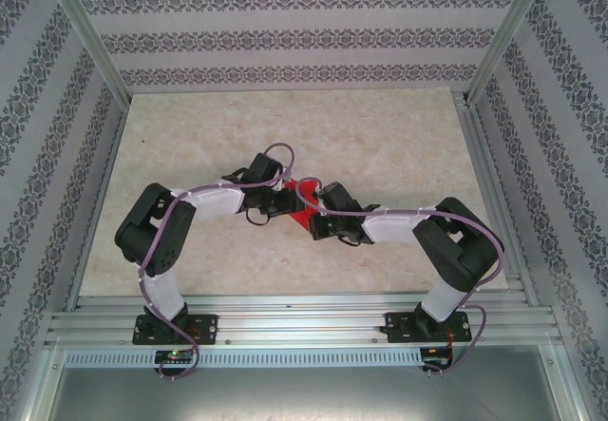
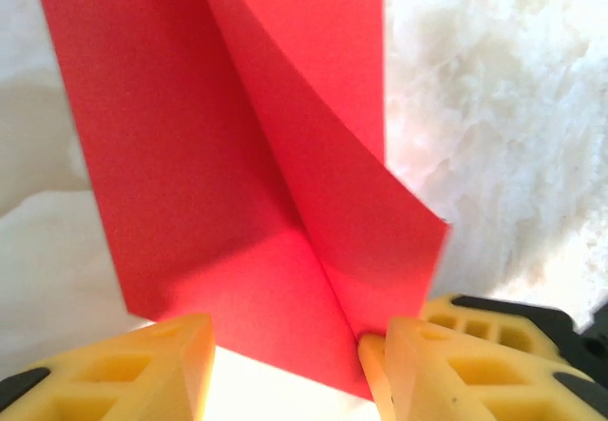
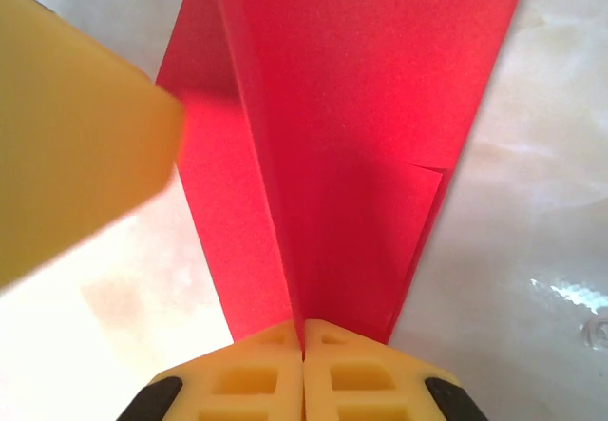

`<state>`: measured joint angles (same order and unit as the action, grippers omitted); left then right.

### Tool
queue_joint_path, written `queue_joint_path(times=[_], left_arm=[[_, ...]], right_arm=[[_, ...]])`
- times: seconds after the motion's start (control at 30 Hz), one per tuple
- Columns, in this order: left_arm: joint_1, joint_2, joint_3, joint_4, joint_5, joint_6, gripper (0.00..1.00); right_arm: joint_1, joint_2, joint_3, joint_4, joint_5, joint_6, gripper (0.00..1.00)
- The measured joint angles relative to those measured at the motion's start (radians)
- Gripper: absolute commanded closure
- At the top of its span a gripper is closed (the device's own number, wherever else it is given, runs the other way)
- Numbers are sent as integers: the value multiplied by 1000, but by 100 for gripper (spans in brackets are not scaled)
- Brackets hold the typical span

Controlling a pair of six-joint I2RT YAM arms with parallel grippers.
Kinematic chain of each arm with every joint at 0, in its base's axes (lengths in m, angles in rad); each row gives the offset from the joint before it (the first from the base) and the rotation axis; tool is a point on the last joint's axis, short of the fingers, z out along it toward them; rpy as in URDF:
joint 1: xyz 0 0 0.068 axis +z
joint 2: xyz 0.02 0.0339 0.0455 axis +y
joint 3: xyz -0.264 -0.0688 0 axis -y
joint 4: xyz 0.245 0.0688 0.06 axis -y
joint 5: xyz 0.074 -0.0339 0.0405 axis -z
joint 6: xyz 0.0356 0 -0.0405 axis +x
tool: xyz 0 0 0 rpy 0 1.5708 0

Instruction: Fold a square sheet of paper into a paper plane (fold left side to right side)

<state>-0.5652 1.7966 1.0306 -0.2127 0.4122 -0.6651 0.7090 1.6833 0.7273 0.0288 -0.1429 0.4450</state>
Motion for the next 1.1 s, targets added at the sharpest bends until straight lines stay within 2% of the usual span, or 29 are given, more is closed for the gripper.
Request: queue_joint_path(times=[0.2,0.4,0.67,0.93,1.1], left_arm=[[0,-60,-2,2,-6,10,60],[-3,-3,-2,27,32,6,67],[-20,94,47,38,54,-2,68],[-20,136,74,35,42,-13,69],[-21,136,75,31,30,-13,69]], right_arm=[[-44,-1,-32,60,-84,24,92],[-69,-1,-56,108,-136,44,92],[-70,15,-61,143,-167,59,91],[-71,9,-61,139,-177,58,81],[-91,-48,-61,86,-179,58,74]])
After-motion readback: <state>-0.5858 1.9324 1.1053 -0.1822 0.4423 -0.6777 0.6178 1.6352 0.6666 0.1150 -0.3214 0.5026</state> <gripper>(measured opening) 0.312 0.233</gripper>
